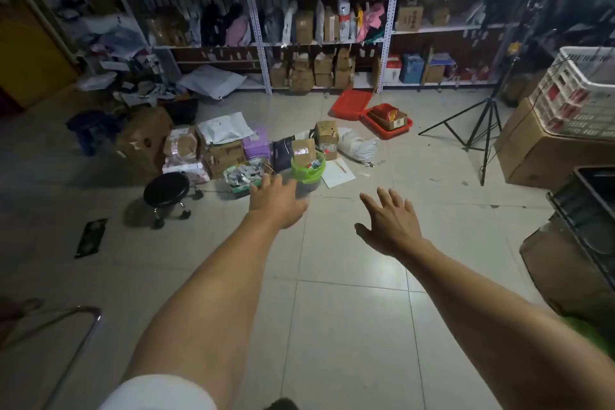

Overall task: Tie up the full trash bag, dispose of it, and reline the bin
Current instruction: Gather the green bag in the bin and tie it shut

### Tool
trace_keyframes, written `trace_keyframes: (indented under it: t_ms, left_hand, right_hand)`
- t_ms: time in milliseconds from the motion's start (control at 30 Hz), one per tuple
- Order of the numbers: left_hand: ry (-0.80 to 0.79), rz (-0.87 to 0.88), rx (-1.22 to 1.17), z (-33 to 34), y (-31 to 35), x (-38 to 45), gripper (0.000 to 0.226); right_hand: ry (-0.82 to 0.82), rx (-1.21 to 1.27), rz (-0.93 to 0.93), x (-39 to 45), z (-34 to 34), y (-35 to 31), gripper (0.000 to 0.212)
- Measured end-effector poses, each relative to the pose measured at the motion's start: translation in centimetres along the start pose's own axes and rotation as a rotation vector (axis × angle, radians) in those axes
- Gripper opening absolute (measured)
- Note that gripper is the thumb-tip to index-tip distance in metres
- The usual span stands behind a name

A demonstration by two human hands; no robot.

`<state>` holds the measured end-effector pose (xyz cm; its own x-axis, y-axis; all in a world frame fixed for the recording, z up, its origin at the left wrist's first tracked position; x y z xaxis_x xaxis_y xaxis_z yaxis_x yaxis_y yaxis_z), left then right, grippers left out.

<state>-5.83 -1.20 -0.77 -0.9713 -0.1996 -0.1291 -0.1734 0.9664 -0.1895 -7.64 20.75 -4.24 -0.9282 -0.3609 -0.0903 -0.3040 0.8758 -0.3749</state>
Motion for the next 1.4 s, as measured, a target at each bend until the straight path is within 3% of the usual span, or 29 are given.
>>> trace_keyframes:
  t_ms: [300,867,1133,1400]
  left_hand:
    - [-0.111,-0.016,0.077,4.6,-0.5,5.0,0.058]
    - [-0.197,0.064,-0.048,7.8,-8.2,31.0,0.055]
    - [-0.310,0.102,-0.028,10.6,-7.9,44.0,0.053]
    - [-0.365,0.031,-0.054,11.3,-7.8,54.5,0.049]
  right_hand:
    - [-0.092,0.009,-0.015,6.0,4.2,0.8,0.069]
    - [-0.166,0.061,0.106,30.2,7.1,-2.5,0.067]
    - [-0.255,0.089,0.131,43.8,8.7,0.8,0.064]
    - [-0.327,0.092,0.100,57.0,9.1,2.9,0.062]
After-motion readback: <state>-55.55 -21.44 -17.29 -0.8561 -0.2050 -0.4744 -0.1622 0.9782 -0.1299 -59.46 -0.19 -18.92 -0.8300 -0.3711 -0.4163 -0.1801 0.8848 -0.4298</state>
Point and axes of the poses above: each hand's wrist, its own x-axis towards the middle knuckle, its own z-axis out of the palm, y = z × x, the point moved 6 cm from there along x, towards the middle knuckle, and after that the axes turned 15 degrees about x, right-handed, at the moved point
